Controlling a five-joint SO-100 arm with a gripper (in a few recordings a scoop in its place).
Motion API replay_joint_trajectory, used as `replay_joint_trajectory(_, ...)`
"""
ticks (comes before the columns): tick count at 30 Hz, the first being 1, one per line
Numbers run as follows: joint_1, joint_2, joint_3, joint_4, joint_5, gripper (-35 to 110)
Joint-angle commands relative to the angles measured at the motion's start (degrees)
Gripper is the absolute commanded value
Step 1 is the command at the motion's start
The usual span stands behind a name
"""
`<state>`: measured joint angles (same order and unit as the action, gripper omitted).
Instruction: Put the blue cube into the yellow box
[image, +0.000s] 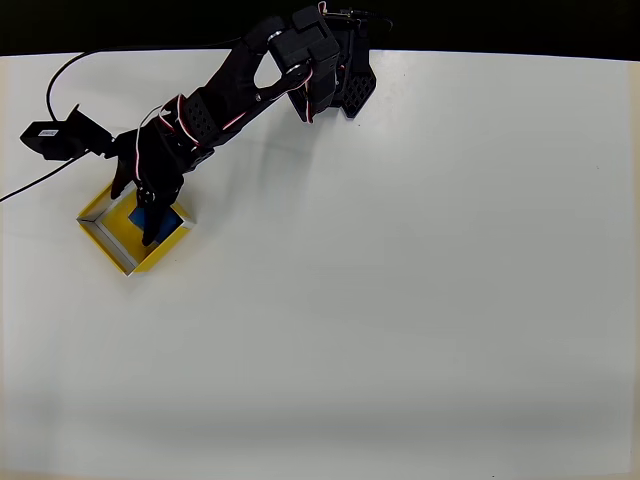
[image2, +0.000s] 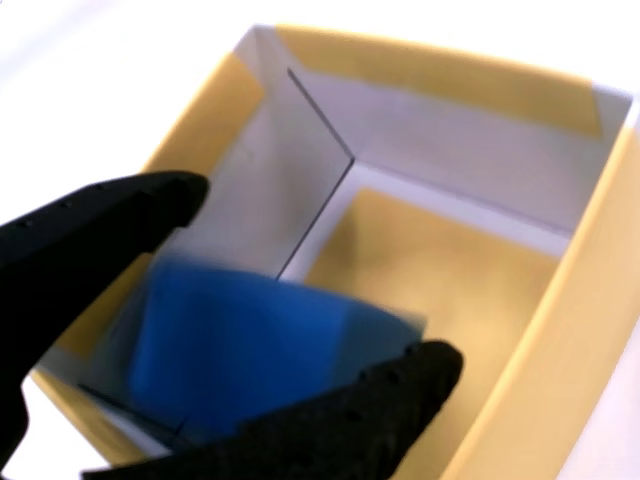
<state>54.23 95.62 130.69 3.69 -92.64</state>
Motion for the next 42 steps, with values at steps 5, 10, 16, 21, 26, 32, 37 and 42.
replay_joint_trajectory(5,0.8,5.1,-1.8,-3.3,-1.8,44)
replay_joint_trajectory(10,0.4,7.2,-5.8,-1.7,-3.6,40)
replay_joint_trajectory(16,-0.9,9.8,-13.2,2.2,-4.1,29)
replay_joint_trajectory(21,-3.1,12.7,-16.7,4.0,-4.7,25)
replay_joint_trajectory(26,-6.9,16.1,-18.6,6.1,-5.0,20)
replay_joint_trajectory(32,-15.3,21.6,-18.1,7.7,-3.9,15)
replay_joint_trajectory(37,-25.3,28.1,-15.2,10.9,-2.9,12)
replay_joint_trajectory(42,-34.4,35.2,-9.4,13.9,-2.2,8)
